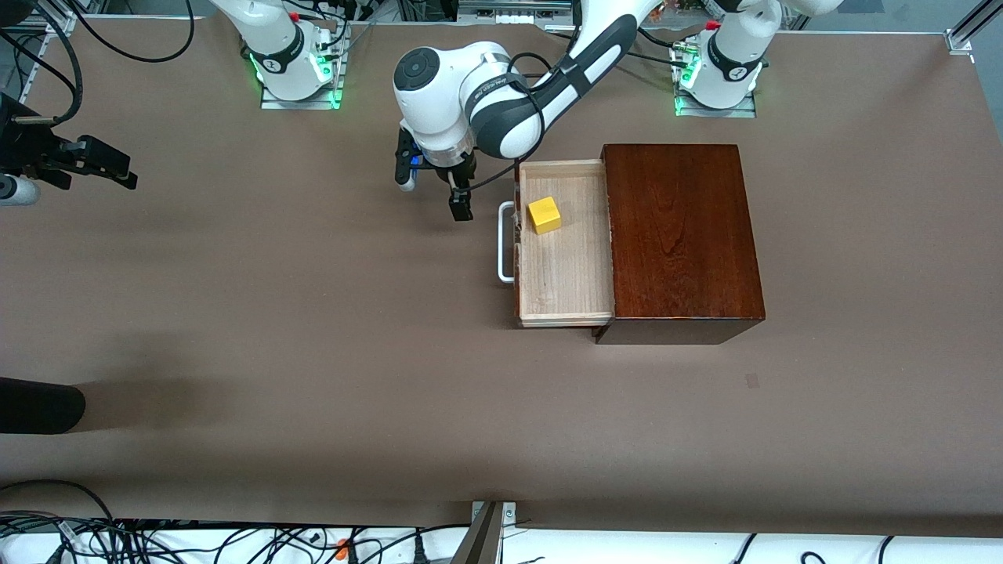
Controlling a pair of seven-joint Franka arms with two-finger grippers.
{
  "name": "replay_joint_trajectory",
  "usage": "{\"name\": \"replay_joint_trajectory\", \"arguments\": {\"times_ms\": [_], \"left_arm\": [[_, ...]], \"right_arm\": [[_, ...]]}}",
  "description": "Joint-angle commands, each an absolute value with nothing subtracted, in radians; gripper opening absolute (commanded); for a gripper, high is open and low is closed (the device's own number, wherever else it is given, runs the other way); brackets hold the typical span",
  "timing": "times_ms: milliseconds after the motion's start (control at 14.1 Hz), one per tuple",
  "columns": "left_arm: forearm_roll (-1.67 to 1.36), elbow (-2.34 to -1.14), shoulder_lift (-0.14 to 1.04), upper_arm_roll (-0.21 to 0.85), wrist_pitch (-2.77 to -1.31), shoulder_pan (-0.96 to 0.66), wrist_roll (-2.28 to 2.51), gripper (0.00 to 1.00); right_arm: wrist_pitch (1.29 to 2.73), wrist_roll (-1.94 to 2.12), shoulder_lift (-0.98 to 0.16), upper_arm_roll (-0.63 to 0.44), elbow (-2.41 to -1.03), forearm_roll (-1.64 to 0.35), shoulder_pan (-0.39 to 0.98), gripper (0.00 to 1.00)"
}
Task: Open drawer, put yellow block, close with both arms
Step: 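Lower the left gripper to the drawer front beside the handle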
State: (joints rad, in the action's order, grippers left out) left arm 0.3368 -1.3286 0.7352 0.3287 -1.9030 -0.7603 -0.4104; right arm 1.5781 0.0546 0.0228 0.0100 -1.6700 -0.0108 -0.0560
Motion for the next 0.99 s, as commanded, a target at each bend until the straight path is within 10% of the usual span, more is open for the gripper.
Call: {"name": "replay_joint_trajectory", "arguments": {"times_ms": [0,923], "left_arm": [[0.360,-1.325,0.713,0.325,-1.803,-0.759,-0.474,1.00],[0.362,-1.327,0.693,0.321,-1.838,-0.684,-0.497,1.00]], "right_arm": [[1.552,0.067,0.012,0.028,-1.638,-0.002,-0.074,1.00],[1.549,0.071,0.011,0.025,-1.638,-0.002,-0.075,1.00]]}}
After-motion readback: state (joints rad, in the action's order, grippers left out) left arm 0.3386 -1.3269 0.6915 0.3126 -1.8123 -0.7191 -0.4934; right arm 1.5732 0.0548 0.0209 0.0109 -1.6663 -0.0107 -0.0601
